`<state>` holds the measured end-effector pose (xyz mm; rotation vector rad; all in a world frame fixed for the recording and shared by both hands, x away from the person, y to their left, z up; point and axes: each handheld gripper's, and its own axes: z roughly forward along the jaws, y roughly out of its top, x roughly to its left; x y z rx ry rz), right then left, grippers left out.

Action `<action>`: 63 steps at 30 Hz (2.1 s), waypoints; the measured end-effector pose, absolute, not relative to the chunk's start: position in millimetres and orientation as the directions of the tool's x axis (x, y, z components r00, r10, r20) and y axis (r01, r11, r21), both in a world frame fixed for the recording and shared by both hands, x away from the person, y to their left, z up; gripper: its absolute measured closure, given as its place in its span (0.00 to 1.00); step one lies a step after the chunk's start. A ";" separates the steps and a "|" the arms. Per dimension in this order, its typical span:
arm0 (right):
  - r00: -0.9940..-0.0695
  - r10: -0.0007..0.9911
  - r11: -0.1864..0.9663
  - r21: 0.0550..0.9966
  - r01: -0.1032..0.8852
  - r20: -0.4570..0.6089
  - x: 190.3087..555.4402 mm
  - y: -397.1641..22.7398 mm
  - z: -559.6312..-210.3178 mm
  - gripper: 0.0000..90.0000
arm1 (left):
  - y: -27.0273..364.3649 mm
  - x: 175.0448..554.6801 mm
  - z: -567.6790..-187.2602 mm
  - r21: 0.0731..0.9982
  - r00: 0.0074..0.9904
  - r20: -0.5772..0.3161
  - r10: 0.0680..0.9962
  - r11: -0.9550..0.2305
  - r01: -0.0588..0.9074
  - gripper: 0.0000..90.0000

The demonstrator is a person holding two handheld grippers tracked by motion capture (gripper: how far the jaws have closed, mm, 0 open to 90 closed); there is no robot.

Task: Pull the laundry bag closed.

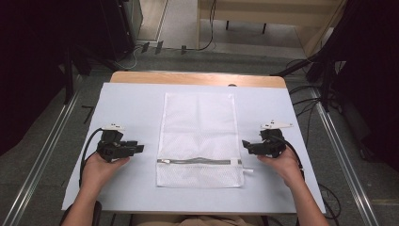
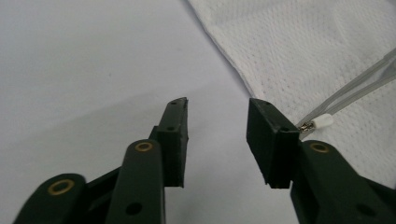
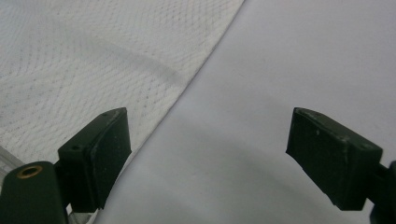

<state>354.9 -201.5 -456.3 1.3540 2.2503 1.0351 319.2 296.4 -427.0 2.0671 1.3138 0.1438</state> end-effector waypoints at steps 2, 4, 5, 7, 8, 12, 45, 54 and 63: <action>-0.504 0.859 0.286 0.728 0.623 0.093 353.7 -201.2 -455.0 0.19 | 295.6 321.4 -427.8 0.584 0.488 -0.265 0.832 -0.264 0.768 0.56; -0.507 0.857 0.285 0.733 0.617 0.093 352.8 -201.3 -453.8 0.20 | 295.5 322.0 -428.1 0.582 0.490 -0.272 0.828 -0.263 0.769 0.53; -0.509 0.857 0.287 0.740 0.608 0.085 351.6 -201.3 -452.4 0.24 | 294.3 323.0 -428.8 0.584 0.503 -0.277 0.819 -0.272 0.765 0.51; -0.515 0.854 0.291 0.745 0.600 0.081 351.0 -201.7 -451.4 0.29 | 292.1 323.3 -428.9 0.588 0.515 -0.269 0.814 -0.285 0.757 0.50; -0.515 0.854 0.291 0.745 0.600 0.081 351.0 -201.7 -451.4 0.29 | 292.1 323.3 -428.9 0.588 0.515 -0.269 0.814 -0.285 0.757 0.49; -0.546 0.833 0.315 0.738 0.597 0.086 350.4 -202.9 -451.0 0.41 | 290.7 324.7 -428.9 0.593 0.514 -0.268 0.815 -0.281 0.755 0.47; -0.543 0.831 0.305 0.716 0.628 0.123 352.0 -203.0 -452.1 0.40 | 288.1 325.0 -429.7 0.594 0.523 -0.253 0.814 -0.296 0.748 0.44; -0.547 0.824 0.304 0.701 0.645 0.147 351.7 -200.0 -451.0 0.42 | 285.4 323.8 -429.7 0.597 0.541 -0.250 0.803 -0.312 0.739 0.44; -0.565 0.807 0.292 0.716 0.634 0.171 347.5 -191.1 -441.1 0.42 | 285.2 323.5 -428.4 0.584 0.535 -0.271 0.800 -0.305 0.752 0.44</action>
